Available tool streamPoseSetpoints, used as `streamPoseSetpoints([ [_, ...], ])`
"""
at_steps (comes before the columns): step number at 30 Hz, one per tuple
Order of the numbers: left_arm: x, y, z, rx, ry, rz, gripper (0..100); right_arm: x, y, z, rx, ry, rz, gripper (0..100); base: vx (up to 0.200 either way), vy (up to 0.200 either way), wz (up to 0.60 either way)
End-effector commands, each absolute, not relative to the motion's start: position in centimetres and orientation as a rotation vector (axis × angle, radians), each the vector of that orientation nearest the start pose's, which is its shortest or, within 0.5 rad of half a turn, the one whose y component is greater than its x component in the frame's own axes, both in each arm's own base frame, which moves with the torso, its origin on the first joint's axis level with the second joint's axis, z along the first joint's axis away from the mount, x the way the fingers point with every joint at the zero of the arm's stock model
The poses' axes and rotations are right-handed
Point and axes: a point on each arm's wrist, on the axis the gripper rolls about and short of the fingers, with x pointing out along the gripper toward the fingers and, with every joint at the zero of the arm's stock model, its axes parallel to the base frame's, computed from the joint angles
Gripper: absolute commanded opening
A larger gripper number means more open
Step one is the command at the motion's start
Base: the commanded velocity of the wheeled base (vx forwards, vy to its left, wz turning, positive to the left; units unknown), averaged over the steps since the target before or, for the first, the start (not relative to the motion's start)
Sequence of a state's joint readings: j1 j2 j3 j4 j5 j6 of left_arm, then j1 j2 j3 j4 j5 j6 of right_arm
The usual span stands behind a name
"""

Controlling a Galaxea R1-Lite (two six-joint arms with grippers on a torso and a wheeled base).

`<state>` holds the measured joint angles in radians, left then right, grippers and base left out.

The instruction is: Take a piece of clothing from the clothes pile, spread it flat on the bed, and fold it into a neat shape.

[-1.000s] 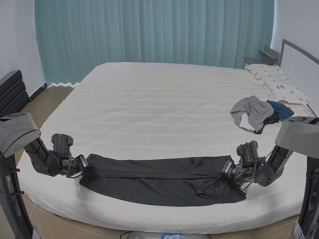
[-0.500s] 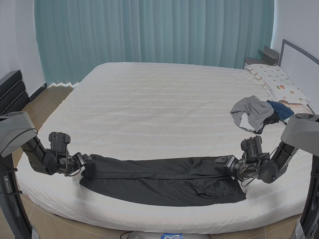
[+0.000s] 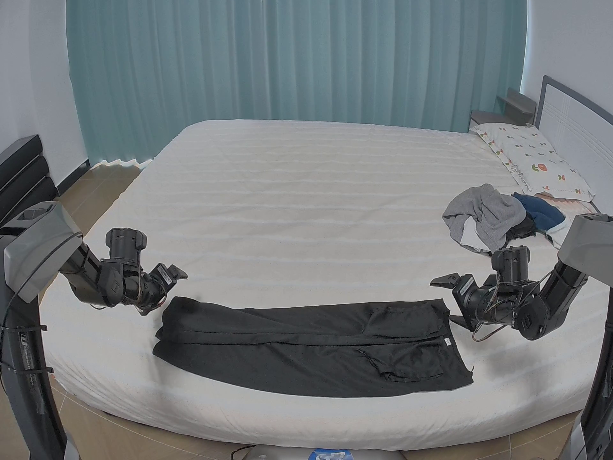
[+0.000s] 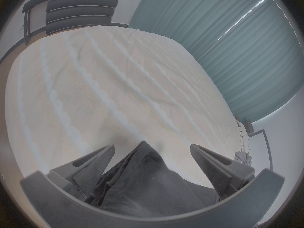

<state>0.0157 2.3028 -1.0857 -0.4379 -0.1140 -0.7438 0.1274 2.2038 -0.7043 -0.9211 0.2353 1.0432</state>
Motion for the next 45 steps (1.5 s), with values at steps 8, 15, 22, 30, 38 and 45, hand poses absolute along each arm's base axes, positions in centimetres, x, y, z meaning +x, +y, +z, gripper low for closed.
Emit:
streamPoseSetpoints([
  [8, 41.9, -1.1, -1.5, -0.7, 0.801, 0.234, 0, 33.8, 4.3, -0.3, 1.056, 0.728, 0.0, 100, 0.0, 0.0, 0.0],
  [15, 41.9, -0.8, -1.2, -0.705, 0.786, 0.251, 0, 33.7, 4.4, -0.4, 1.055, 0.727, 0.004, 100, 0.0, 0.0, 0.0],
  [22, 41.9, -0.5, 0.4, -0.71, 0.717, 0.272, 0, 33.7, 4.5, -0.4, 1.054, 0.729, 0.005, 100, 0.0, 0.0, 0.0],
  [30, 42.4, -0.5, 1.5, -0.764, 0.618, 0.234, 0, 33.6, 4.5, -0.4, 1.055, 0.731, 0.004, 100, 0.0, 0.0, 0.0],
  [38, 42.3, -0.5, 0.5, -0.759, 0.612, 0.227, 0, 33.6, 4.5, -0.4, 1.056, 0.732, 0.005, 100, 0.0, 0.0, 0.0],
  [45, 42.6, -0.5, 0.2, -0.761, 0.61, 0.225, 100, 33.5, 4.5, -0.5, 1.056, 0.735, 0.003, 100, 0.0, 0.0, 0.0],
])
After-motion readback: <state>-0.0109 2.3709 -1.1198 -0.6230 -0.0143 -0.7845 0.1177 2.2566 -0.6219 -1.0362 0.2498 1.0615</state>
